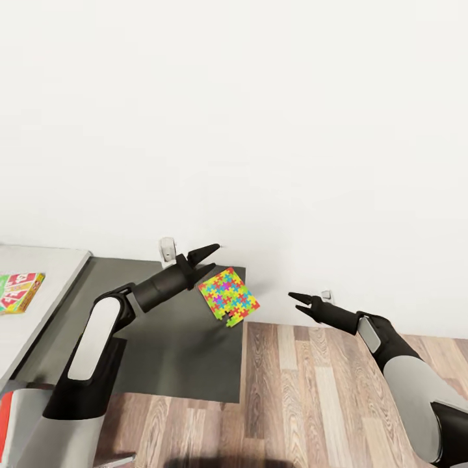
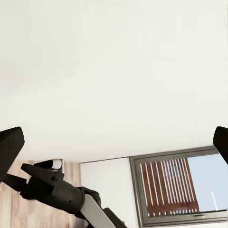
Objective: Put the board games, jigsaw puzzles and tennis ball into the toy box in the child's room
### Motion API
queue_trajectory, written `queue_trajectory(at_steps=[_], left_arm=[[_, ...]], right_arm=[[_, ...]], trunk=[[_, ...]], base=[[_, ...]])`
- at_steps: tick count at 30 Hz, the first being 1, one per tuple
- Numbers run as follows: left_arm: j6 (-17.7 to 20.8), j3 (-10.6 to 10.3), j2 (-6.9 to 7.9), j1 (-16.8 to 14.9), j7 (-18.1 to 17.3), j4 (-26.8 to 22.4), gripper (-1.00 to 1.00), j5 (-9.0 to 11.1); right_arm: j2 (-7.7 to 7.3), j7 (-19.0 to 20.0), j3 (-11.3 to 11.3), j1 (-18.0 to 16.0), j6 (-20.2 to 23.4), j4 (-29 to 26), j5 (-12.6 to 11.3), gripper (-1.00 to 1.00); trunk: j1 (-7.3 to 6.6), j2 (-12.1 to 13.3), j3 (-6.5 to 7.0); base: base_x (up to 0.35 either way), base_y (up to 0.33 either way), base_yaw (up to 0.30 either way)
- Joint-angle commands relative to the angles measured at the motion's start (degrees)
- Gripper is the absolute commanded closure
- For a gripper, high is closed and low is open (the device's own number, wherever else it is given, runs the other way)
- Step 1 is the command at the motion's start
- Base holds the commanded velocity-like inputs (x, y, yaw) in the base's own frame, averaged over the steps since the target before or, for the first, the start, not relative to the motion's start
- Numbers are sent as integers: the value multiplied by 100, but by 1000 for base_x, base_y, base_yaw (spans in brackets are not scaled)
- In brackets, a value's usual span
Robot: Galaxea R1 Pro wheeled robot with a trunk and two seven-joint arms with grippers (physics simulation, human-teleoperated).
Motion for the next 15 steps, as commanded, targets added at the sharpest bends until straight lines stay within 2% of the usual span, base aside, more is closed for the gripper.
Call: queue_trajectory(at_steps=[1,7,15], left_arm=[[22,5,-6,-4,-1,1,-100,-8],[22,5,-11,-4,19,1,-100,-8],[22,1,-21,-4,29,1,-100,-8]], right_arm=[[-5,58,-12,6,35,7,-26,-100],[-37,285,-15,46,36,25,-48,-100],[-116,743,-19,77,31,85,-63,-100]], trunk=[[2,-6,1],[2,-6,30],[2,-6,44]], base=[[0,0,198],[0,0,156],[0,0,57]])
